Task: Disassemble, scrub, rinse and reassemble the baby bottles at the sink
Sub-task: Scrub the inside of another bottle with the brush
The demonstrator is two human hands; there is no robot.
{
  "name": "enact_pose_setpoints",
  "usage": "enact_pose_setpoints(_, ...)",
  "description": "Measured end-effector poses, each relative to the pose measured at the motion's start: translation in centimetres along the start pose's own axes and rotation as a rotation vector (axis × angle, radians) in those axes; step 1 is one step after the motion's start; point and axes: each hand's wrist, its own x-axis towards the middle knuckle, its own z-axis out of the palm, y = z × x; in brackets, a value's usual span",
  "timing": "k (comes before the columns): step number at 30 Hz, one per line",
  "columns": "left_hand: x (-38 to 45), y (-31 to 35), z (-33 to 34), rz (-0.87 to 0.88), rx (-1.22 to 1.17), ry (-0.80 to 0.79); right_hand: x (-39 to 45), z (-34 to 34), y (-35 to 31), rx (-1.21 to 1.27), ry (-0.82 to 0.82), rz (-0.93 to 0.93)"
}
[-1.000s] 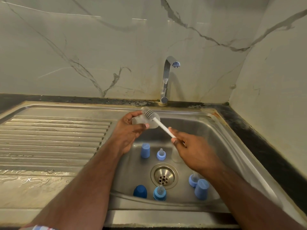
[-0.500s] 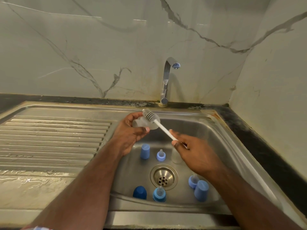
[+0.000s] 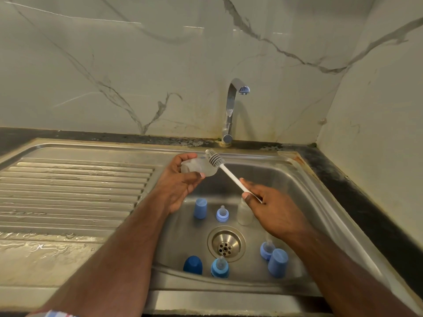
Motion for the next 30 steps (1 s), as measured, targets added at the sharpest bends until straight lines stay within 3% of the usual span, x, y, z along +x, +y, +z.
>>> enact_pose_setpoints(10,0.5,-0.7,-0.2,0.001,0.057,0.003,-1.0,0.5,-1.5,-0.040,-0.048,-0.076)
enact_pose_setpoints(15,0.2,-0.5,0.0,0.011,0.091,-0.023,-0.1,-0.2,-1.0,-0.053,0.026,-0.002)
enact_pose_setpoints(20,0.5,-0.6,-0.3,0.025,0.102,0.000,-0.9,0.5,-2.1,-0.070,-0.025,-0.079)
enact_pose_setpoints(26,0.6,-0.8,-0.3,0.025,0.119,-0.007,0.2,0.0,-0.9,-0.055,0.030,-0.008)
enact_pose_setpoints(30,0.6,-0.6,-0.4,0.020,0.074,0.017,-0.4,0.3,-1.0,-0.027,0.006,-0.054)
